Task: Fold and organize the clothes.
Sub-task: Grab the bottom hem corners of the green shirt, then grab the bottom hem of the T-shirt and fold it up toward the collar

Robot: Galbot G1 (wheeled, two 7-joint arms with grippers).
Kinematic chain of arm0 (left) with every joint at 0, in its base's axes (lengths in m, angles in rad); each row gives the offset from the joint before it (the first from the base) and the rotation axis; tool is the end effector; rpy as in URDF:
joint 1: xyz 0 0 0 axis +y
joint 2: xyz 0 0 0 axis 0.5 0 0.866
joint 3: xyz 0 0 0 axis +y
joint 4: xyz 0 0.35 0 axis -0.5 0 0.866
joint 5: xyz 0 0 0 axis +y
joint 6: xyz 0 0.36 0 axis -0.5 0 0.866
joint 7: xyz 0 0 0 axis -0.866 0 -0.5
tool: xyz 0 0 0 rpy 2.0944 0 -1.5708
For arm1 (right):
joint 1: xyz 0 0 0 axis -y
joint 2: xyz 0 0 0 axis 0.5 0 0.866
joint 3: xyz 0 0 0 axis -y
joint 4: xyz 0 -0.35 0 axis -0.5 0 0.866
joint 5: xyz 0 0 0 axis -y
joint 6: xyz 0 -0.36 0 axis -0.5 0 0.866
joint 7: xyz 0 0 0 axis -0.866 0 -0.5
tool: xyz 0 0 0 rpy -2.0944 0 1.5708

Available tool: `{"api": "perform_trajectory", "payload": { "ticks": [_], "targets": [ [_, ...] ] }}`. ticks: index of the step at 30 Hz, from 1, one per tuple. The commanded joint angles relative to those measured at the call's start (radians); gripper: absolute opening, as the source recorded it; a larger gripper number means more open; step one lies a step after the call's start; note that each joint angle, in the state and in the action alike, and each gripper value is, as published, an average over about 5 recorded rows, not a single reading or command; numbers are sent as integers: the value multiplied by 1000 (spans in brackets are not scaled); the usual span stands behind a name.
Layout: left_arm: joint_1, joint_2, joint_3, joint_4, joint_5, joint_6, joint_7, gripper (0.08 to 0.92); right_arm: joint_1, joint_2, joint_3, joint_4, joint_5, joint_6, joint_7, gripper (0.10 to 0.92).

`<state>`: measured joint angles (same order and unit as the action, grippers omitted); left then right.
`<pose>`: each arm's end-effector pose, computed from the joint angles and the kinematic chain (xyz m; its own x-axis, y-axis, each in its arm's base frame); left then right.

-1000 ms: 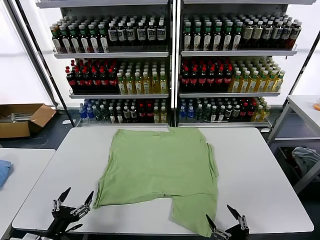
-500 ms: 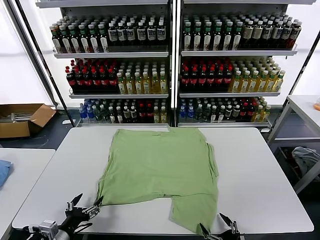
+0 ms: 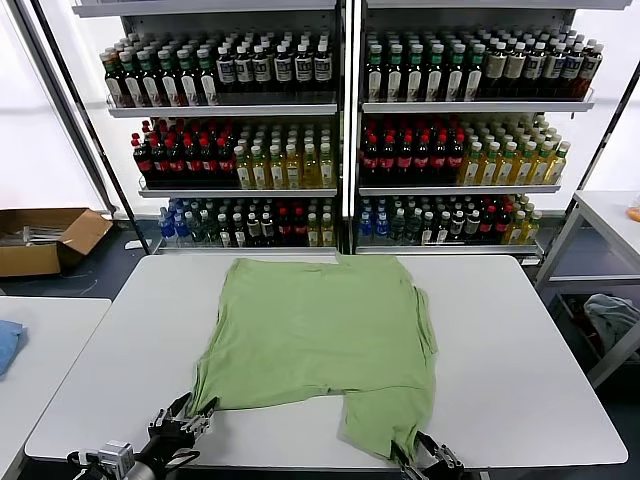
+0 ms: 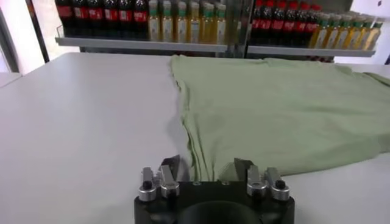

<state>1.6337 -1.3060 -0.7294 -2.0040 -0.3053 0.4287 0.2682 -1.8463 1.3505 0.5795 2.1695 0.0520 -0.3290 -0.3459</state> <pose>0.1698 0.1165 -0.3223 -0.8404 0.1950 0.5057 0.1623 0.9808 -0.1085 0.1068 -0.0484 -0.3104 -0.7762 -0.3544 0.5214 -0.3944 0.9182 0.0369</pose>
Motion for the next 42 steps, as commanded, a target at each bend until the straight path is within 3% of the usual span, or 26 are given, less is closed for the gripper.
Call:
{"api": "perform_trajectory", "payload": {
  "ticks": [1,9,16,25,42],
  "targets": [
    [-3,2,18,7,6,18,31,481,4,0,-11,-8,27,10,-14,347],
    [6,1,7,-15,6,15,39,247,28,9,34,-44,206,159,-147,138],
    [42,5,-23,-57,-8,14,44,91,18,17,96,-43,403,243,-265,106],
    [131,-3,-69,-150,-31,19,43,84,-29,18,146,-16,555,241,-326,106],
    [248,-41,-125,-290,-114,39,24,84,-114,3,222,-20,669,234,-429,106]
  ]
}}
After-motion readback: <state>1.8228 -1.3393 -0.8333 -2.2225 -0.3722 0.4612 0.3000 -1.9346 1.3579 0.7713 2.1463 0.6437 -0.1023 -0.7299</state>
